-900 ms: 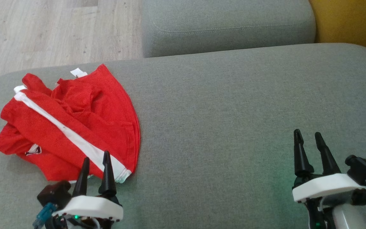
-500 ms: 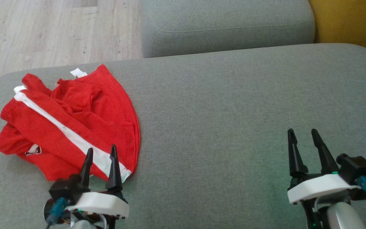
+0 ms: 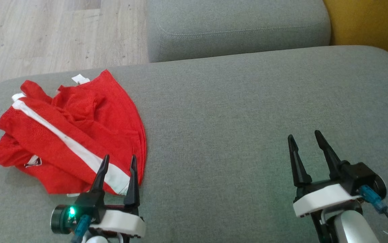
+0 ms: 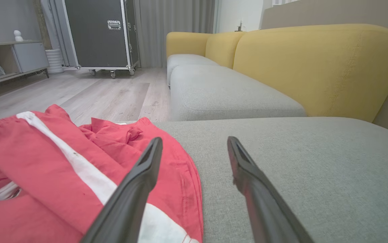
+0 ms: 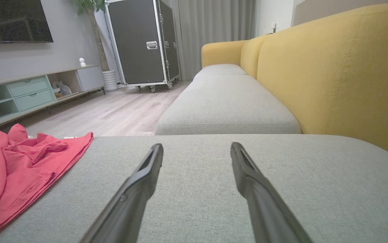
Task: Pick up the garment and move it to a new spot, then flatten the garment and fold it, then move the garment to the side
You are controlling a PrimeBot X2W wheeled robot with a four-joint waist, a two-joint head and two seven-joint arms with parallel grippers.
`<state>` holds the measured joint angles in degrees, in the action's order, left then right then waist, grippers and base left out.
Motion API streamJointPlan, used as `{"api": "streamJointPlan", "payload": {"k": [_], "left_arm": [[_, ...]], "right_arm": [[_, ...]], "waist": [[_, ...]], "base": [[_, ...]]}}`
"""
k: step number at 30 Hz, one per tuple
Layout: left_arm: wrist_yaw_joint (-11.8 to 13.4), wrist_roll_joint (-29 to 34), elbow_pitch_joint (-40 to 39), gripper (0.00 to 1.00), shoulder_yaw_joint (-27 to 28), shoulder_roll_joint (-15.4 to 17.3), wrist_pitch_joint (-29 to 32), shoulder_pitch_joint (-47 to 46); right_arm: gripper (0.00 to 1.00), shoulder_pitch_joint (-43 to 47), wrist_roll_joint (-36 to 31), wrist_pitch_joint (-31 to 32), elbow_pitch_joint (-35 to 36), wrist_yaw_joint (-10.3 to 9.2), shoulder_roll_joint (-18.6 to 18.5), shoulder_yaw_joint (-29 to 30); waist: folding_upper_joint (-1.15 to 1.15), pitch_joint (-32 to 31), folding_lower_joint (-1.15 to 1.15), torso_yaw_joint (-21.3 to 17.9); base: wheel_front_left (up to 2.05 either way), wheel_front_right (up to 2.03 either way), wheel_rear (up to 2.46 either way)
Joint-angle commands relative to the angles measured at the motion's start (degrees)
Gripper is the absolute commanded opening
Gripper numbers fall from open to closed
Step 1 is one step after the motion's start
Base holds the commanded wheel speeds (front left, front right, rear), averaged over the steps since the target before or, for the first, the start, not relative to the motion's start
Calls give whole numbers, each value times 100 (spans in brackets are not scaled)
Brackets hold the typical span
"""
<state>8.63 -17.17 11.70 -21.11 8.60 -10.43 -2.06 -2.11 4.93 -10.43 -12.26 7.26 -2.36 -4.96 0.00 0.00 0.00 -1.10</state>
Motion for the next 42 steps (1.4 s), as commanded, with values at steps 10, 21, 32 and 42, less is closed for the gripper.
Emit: {"api": "streamJointPlan", "payload": {"k": [10, 21, 32, 42], "left_arm": [[-457, -161, -612, 100, 687, -308, -247, -83], [-1201, 456, -259, 100, 1166, -557, -434, 72], [-1212, 408, -263, 100, 1244, -570, -457, -13], [-1173, 503, -123, 100, 1295, -571, -457, 4]], "right_arm": [[100, -268, 552, -248, 359, 21, -48, -106], [100, -165, 727, -434, 27, 23, -52, -153], [100, -217, 753, -457, 43, 23, -52, -220], [100, -121, 857, -457, 46, 23, -52, -444]], "waist": [[0, 11, 0, -8], [0, -37, 0, 14], [0, -42, 0, 6], [0, -172, 0, 467]], "base": [[0, 0, 0], [0, 0, 0], [0, 0, 0], [0, 0, 0]]}}
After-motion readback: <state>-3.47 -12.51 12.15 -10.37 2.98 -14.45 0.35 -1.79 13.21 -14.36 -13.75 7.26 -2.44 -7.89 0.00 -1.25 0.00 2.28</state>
